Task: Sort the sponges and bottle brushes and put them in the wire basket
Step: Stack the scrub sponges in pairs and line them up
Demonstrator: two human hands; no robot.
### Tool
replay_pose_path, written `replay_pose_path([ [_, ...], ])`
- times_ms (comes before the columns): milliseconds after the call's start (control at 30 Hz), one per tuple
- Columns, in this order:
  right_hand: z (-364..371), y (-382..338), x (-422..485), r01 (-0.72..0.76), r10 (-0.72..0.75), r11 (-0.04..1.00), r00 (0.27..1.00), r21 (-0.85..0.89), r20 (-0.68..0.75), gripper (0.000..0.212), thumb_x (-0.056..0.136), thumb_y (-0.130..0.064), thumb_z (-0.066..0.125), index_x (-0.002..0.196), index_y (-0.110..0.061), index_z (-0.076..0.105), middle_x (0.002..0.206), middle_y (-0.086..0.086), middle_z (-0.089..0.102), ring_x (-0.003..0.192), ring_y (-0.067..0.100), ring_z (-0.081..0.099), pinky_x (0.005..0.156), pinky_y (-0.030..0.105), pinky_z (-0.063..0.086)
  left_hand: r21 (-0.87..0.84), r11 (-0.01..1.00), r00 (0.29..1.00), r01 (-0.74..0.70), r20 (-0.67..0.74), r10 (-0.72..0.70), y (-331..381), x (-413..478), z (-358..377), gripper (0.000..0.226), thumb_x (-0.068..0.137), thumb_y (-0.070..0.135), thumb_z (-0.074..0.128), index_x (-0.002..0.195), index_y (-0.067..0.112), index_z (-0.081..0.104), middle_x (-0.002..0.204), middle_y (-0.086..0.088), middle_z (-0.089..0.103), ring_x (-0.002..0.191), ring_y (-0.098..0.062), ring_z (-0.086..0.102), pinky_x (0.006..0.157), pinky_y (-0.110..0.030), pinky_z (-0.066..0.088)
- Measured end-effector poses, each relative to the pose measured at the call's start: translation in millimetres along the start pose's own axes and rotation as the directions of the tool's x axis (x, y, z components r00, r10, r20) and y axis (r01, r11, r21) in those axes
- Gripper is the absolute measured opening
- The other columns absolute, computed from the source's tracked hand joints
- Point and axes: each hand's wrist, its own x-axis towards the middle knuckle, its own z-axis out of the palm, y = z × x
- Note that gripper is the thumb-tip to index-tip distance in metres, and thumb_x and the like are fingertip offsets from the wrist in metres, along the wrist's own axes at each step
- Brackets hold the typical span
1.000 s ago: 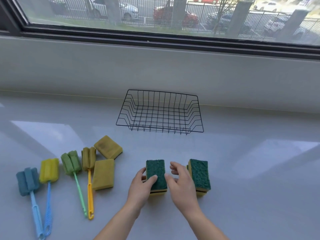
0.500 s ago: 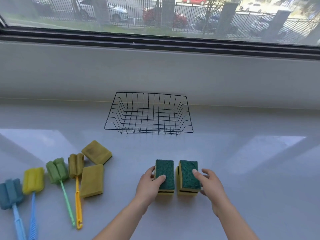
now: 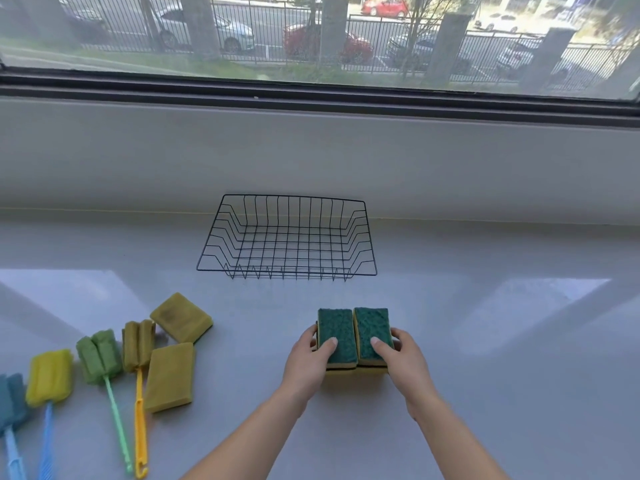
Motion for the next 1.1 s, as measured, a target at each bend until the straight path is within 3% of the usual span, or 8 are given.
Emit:
replay_pose_path([
  [100, -3.6, 2.2, 2.4, 0.016, -0.016, 0.999, 1.000, -0.039, 0.004, 0.053, 0.095, -0.036, 0.068, 0.143, -0.025, 0.047, 0.130, -0.003, 0.057, 0.107, 0.014, 0.059, 0.087, 0.033, 0.044, -0.003, 1.000, 1.000, -0.004, 0.009, 0.004, 1.1, -9.2, -2.2, 0.037, 0.094, 0.041, 0.057, 0.129, 0.044, 0.045, 0.117, 0.022, 0.052, 0.104, 0.011, 0.054, 0.081, -0.011, 0.042],
  [200, -8.0, 1.6, -0.9, 0.053, -0.057, 0.993, 0.998, -0.102, -0.032, 0.059, 0.095, -0.037, 0.068, 0.147, -0.023, 0.044, 0.132, -0.004, 0.054, 0.115, 0.018, 0.056, 0.095, 0.035, 0.043, 0.059, 0.998, 0.999, -0.016, -0.043, 0.019, -9.8, -17.3, -19.5, 0.045, 0.094, 0.044, 0.055, 0.137, 0.039, 0.044, 0.130, 0.012, 0.046, 0.121, -0.004, 0.047, 0.096, -0.024, 0.035],
  [333, -9.7, -13.4, -10.9, 0.319, -0.394, 0.873, 0.907, -0.370, -0.147, 0.037, 0.093, -0.027, 0.070, 0.128, -0.019, 0.063, 0.117, -0.004, 0.063, 0.107, 0.014, 0.060, 0.090, 0.036, 0.051, 0.151, 0.979, 0.965, -0.135, -0.204, 0.164, -22.4, -34.6, -66.9, 0.018, 0.093, 0.034, 0.059, 0.107, 0.046, 0.059, 0.110, 0.013, 0.059, 0.103, 0.001, 0.057, 0.084, -0.021, 0.042],
  [533, 40.4, -56.8, -26.4, 0.586, -0.632, 0.650, 0.771, -0.483, 0.085, 0.019, 0.089, -0.015, 0.074, 0.109, -0.018, 0.072, 0.096, -0.009, 0.068, 0.094, 0.017, 0.065, 0.084, 0.035, 0.054, 0.693, 0.721, 0.814, 0.004, -0.421, 0.400, -47.7, -45.4, -151.3, 0.024, 0.086, 0.024, 0.067, 0.109, 0.021, 0.066, 0.099, 0.002, 0.058, 0.096, -0.020, 0.052, 0.072, -0.032, 0.044],
  [633, 86.4, -70.8, -31.4, 0.668, -0.630, 0.586, 0.732, -0.458, 0.259, 0.022, 0.091, -0.019, 0.072, 0.113, -0.017, 0.072, 0.097, -0.010, 0.067, 0.092, 0.011, 0.063, 0.084, 0.030, 0.053, 0.862, 0.490, 0.782, 0.131, -0.393, 0.483, -49.0, -43.9, -177.1, 0.033, 0.074, 0.031, 0.079, 0.097, 0.011, 0.067, 0.088, -0.009, 0.055, 0.082, -0.030, 0.050, 0.065, -0.039, 0.047],
  [800, 179.7, -86.6, -27.7, 0.720, -0.489, 0.511, 0.692, -0.469, 0.531, 0.029, 0.094, -0.028, 0.064, 0.122, -0.022, 0.067, 0.111, -0.005, 0.068, 0.101, 0.012, 0.061, 0.093, 0.030, 0.051, 0.922, 0.262, 0.867, 0.284, -0.364, 0.341, -40.7, -36.7, -189.1, 0.049, 0.074, 0.055, 0.070, 0.108, 0.022, 0.058, 0.100, -0.009, 0.056, 0.090, -0.029, 0.048, 0.073, -0.038, 0.044],
  [933, 242.0, -100.6, -13.4, 0.749, -0.391, 0.395, 0.661, -0.532, 0.640, 0.033, 0.095, -0.031, 0.060, 0.127, -0.024, 0.064, 0.122, 0.001, 0.064, 0.114, 0.021, 0.060, 0.095, 0.034, 0.049, 0.952, 0.205, 0.842, 0.227, -0.298, 0.450, -43.7, -32.0, -191.1, 0.033, 0.057, 0.014, 0.076, 0.087, 0.017, 0.063, 0.082, -0.011, 0.057, 0.070, -0.032, 0.050, 0.060, -0.040, 0.040],
  [1100, 297.5, -111.4, 9.2, 0.712, -0.315, 0.399, 0.698, -0.577, 0.643, 0.046, 0.093, -0.038, 0.062, 0.136, -0.022, 0.057, 0.138, 0.006, 0.049, 0.126, 0.027, 0.051, 0.098, 0.038, 0.047, 0.946, 0.274, 0.823, 0.174, -0.292, 0.488, -48.6, -37.4, -189.7, 0.037, 0.050, 0.002, 0.070, 0.083, 0.016, 0.062, 0.080, -0.010, 0.055, 0.065, -0.032, 0.049, 0.056, -0.040, 0.043],
])
